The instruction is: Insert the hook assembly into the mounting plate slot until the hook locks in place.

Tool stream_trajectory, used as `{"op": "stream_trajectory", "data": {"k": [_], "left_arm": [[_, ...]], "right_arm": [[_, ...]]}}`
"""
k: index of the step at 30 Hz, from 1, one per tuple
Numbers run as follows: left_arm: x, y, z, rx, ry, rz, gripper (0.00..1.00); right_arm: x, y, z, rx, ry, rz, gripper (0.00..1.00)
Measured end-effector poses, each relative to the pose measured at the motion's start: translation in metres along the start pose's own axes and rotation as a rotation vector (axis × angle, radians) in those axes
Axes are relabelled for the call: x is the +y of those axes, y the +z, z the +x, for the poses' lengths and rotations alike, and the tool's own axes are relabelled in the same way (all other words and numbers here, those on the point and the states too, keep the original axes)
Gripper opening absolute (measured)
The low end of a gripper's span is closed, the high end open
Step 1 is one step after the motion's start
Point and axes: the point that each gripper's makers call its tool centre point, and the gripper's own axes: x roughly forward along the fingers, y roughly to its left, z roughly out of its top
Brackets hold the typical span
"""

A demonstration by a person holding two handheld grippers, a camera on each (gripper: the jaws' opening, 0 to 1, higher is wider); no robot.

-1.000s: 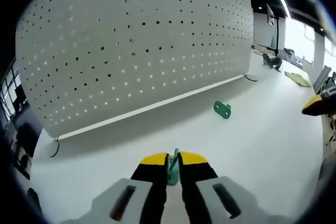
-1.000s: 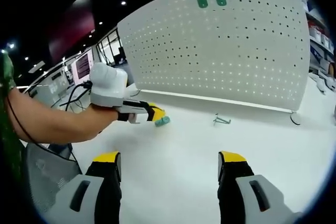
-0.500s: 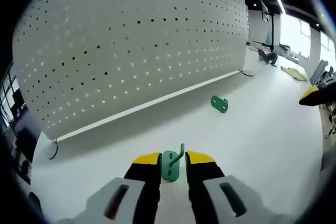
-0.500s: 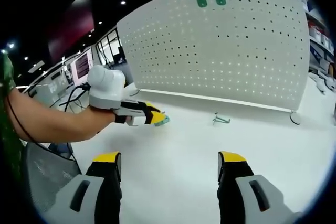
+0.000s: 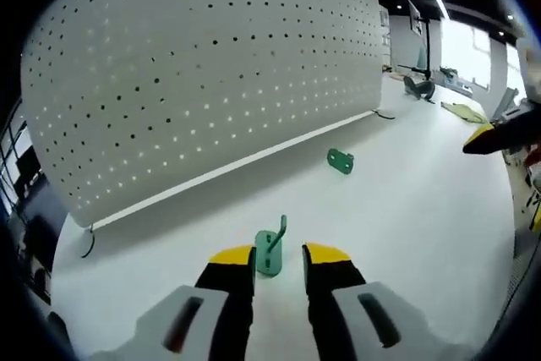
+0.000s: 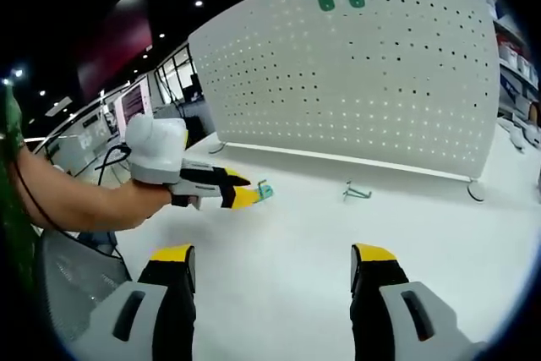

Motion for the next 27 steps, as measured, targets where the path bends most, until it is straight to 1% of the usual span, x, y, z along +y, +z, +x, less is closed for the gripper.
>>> {"op": "stream_trajectory", "data": {"k": [3,6,8,10,12,15,17,18,19,21,23,24,25,27], "left_arm": [[0.001,0.001,-0.007,-0.007,-0.01,0.004,0.27],[-0.002,0.004,-0.014,-0.015,-0.026,0.004,0.31],[-0.005,0.005,-0.017,-0.015,-0.042,0.001,0.35],[-0.006,0.008,-0.022,-0.03,-0.049,0.006,0.37],[-0.008,0.009,-0.027,-0.031,-0.064,-0.005,0.42],[-0.01,0.014,-0.037,-0.042,-0.078,-0.002,0.46],[-0.011,0.018,-0.047,-0.065,-0.089,-0.009,0.49],[-0.011,0.019,-0.05,-0.068,-0.097,-0.018,0.51],[-0.012,0.02,-0.053,-0.071,-0.1,-0.022,0.55],[-0.013,0.021,-0.06,-0.077,-0.102,-0.015,0.58],[-0.016,0.022,-0.066,-0.079,-0.13,-0.045,0.61],[-0.016,0.023,-0.07,-0.08,-0.132,-0.054,0.64],[-0.017,0.022,-0.071,-0.08,-0.136,-0.053,0.68],[-0.019,0.023,-0.077,-0.082,-0.144,-0.058,0.72]], "right_arm": [[0.002,0.001,0.001,-0.001,0.003,-0.003,0.76],[0.003,0.0,0.001,0.004,0.005,-0.007,0.76],[0.003,0.0,0.0,0.003,0.005,-0.008,0.76],[0.003,0.001,0.0,0.003,0.004,-0.009,0.76],[0.004,0.001,-0.001,0.003,0.005,-0.008,0.76],[0.004,0.001,-0.001,0.003,0.004,-0.011,0.76],[0.004,0.001,-0.001,0.004,0.004,-0.012,0.76],[0.005,0.001,-0.001,0.005,0.004,-0.015,0.76],[0.005,0.001,-0.001,0.007,0.005,-0.016,0.76],[0.005,0.002,-0.002,0.007,0.005,-0.019,0.76],[0.006,0.003,-0.002,0.006,0.005,-0.023,0.76],[0.006,0.003,-0.002,0.007,0.005,-0.025,0.76],[0.006,0.004,-0.002,0.008,0.005,-0.028,0.76],[0.007,0.004,-0.003,0.008,0.004,-0.029,0.76]]}}
